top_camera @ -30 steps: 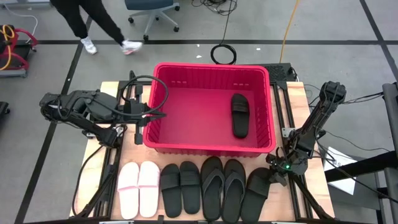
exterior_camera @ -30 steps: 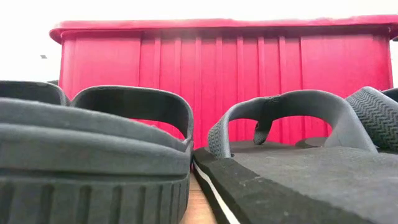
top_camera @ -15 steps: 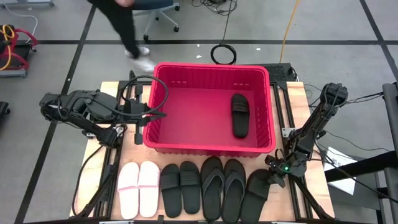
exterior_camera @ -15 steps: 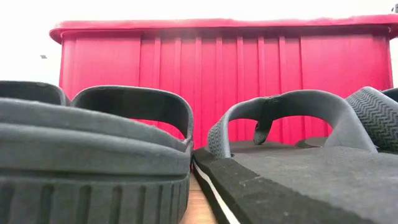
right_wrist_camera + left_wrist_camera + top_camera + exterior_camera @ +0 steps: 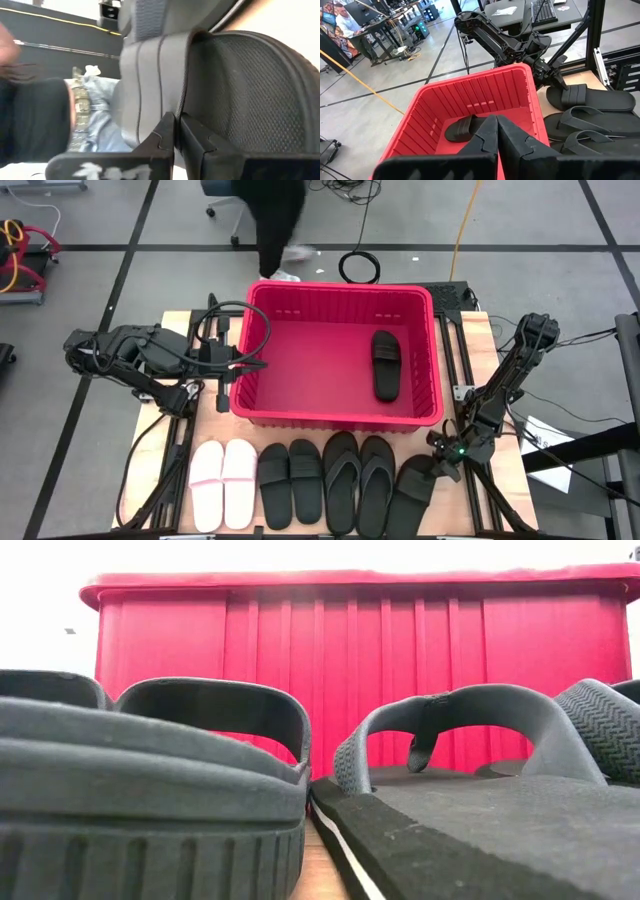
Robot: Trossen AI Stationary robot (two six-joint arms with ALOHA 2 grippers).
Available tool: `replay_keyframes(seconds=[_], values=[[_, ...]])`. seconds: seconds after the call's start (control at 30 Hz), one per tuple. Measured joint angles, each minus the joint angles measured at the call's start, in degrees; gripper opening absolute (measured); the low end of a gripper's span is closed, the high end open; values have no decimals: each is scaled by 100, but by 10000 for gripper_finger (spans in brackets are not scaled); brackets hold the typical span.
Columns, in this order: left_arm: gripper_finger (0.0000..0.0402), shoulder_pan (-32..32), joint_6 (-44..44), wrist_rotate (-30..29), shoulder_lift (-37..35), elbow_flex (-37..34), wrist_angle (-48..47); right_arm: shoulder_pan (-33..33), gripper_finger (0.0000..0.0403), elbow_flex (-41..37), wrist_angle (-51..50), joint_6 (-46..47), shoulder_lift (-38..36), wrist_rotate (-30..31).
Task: Pick and place slides into bin
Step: Put the black slide into the red bin
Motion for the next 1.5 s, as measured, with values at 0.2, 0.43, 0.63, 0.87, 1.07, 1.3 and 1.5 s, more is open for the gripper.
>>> replay_keyframes(seconds=[0.2, 0.43, 0.63, 0.87, 1.07, 1.3, 1.5], values=[[11, -1, 8, 0, -2, 0, -1, -2, 2, 157, 257, -71, -135, -87], [4, 1, 54, 0, 0, 0, -1, -2, 1, 742, 143, -377, -177, -114], [10, 1, 56, 0, 0, 0, -1, 0, 1, 1499, -797, -449, -175, -119], [6, 0, 58, 0, -1, 0, -1, -1, 0, 2553, -1902, -736, -179, -116], [9, 1, 60, 0, -2, 0, -3, -2, 0, 3394, -3052, -953, -288, 75], [7, 1, 61, 0, -2, 0, -5, -287, 0, 4268, -4162, -1931, -723, 527], [7, 1, 62, 0, -2, 0, -8, -875, 0, 5018, -5004, -3016, -1024, 516]])
